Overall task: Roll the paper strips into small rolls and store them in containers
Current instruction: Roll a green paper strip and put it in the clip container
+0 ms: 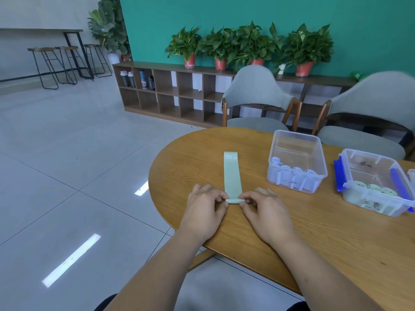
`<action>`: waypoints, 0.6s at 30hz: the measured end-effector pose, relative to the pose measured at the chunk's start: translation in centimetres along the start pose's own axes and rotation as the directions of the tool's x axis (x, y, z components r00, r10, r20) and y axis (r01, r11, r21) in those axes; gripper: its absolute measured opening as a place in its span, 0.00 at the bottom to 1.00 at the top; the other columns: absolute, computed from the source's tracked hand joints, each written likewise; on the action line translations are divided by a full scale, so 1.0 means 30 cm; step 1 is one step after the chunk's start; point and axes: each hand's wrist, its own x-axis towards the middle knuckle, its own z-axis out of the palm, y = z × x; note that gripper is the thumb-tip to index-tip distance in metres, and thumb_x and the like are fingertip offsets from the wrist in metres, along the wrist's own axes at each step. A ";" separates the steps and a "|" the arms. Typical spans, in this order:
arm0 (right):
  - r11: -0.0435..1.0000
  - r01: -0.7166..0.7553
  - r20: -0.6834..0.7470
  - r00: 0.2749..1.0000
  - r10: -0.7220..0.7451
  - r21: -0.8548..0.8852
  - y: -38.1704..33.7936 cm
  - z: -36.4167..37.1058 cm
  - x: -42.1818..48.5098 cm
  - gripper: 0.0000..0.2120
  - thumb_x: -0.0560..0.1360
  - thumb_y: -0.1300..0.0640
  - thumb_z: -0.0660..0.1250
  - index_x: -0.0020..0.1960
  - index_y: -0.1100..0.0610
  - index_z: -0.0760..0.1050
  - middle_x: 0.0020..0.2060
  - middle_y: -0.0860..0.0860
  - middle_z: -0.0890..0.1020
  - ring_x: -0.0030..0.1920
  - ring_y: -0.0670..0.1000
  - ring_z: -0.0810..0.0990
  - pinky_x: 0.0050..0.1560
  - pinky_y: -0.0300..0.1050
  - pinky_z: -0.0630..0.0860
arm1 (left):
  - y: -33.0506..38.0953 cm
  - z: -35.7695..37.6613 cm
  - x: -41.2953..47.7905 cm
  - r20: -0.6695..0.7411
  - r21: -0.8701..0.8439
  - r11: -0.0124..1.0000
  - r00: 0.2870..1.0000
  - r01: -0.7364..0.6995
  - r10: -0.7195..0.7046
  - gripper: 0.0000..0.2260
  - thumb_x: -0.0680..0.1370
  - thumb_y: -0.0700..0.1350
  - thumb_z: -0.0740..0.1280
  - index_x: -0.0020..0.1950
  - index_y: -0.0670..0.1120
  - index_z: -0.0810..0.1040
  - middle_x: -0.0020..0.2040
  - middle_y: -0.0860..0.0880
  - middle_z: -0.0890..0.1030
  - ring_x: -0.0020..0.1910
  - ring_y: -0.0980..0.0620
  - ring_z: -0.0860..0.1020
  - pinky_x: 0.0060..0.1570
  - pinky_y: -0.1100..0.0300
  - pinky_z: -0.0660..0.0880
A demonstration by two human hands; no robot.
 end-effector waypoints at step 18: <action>0.995 -0.052 0.008 0.999 0.052 0.085 -0.009 -0.008 0.007 0.04 0.77 0.49 0.73 0.50 0.40 0.79 0.40 0.36 0.78 0.46 0.41 0.75 0.45 0.43 0.76 | 0.005 -0.016 0.023 0.103 -0.214 0.964 0.985 0.157 -0.138 0.06 0.78 0.46 0.75 0.53 0.56 0.85 0.43 0.59 0.83 0.46 0.61 0.78 0.46 0.74 0.70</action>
